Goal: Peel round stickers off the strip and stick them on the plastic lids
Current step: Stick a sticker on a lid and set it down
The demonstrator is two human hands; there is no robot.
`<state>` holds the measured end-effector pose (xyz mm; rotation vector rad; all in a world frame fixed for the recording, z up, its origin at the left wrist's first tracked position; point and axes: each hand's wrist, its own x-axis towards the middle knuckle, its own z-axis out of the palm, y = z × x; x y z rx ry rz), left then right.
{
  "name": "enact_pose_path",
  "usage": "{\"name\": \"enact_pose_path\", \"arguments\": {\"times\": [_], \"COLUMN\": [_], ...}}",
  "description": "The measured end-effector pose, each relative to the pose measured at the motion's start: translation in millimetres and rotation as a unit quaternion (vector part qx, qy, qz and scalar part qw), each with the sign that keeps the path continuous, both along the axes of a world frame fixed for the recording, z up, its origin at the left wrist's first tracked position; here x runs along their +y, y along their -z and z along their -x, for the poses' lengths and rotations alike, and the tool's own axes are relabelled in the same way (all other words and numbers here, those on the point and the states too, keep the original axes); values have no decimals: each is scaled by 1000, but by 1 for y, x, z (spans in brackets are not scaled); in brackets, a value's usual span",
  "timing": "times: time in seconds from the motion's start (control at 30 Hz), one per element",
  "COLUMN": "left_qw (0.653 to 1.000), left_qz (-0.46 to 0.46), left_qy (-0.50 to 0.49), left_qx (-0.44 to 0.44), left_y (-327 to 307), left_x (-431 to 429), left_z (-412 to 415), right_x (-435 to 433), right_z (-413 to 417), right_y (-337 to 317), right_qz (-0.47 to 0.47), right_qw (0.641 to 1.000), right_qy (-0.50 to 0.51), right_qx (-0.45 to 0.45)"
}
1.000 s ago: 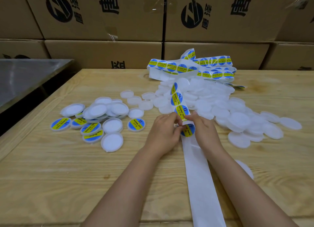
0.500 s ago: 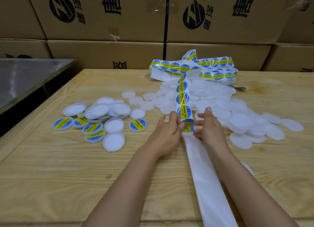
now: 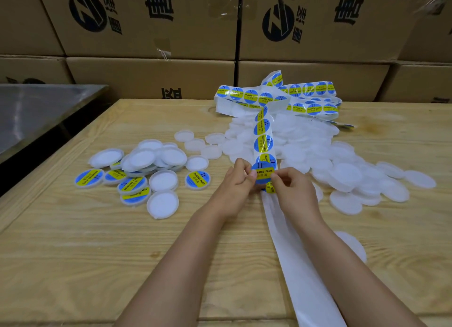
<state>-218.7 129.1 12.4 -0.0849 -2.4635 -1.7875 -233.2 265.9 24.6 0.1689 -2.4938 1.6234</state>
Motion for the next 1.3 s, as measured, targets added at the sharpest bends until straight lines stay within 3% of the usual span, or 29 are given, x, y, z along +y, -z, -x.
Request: {"name": "enact_pose_path", "arguments": {"times": [0.17, 0.33, 0.5, 0.63, 0.73, 0.8, 0.87, 1.07, 1.23, 1.3], "left_qw": [999, 997, 993, 976, 938, 913, 920, 978, 987, 994], "left_qz": [-39, -74, -55, 94, 313, 382, 359, 142, 82, 18], "left_qy": [19, 6, -96, -186, -144, -139, -138, -86, -63, -68], "left_qx": [-3, -17, 48, 69, 28, 44, 73, 130, 121, 89], "left_y": [1, 3, 3, 0, 5, 8, 8, 0, -1, -3], "left_x": [3, -1, -5, -14, -17, -15, -17, -10, -7, -6], "left_z": [-1, 2, 2, 3, 3, 2, 2, -3, -3, -2], "right_x": [2, -4, -11, -11, -11, -11, -11, -9, -8, -8], "right_z": [-1, -4, -7, -4, -3, -2, -1, -2, -2, -2], "right_y": [-7, -7, 3, 4, 7, 8, 9, 13, 13, 12], "right_qz": [31, 227, 222, 219, 226, 227, 228, 130, 118, 133], "right_qw": [997, 968, 969, 972, 971, 971, 972, 991, 992, 990], "right_qy": [63, 17, 14, 13, 12, 13, 12, -12, -17, -21], "right_qx": [41, -103, -103, -88, -76, -68, -65, -42, -40, -42]}}
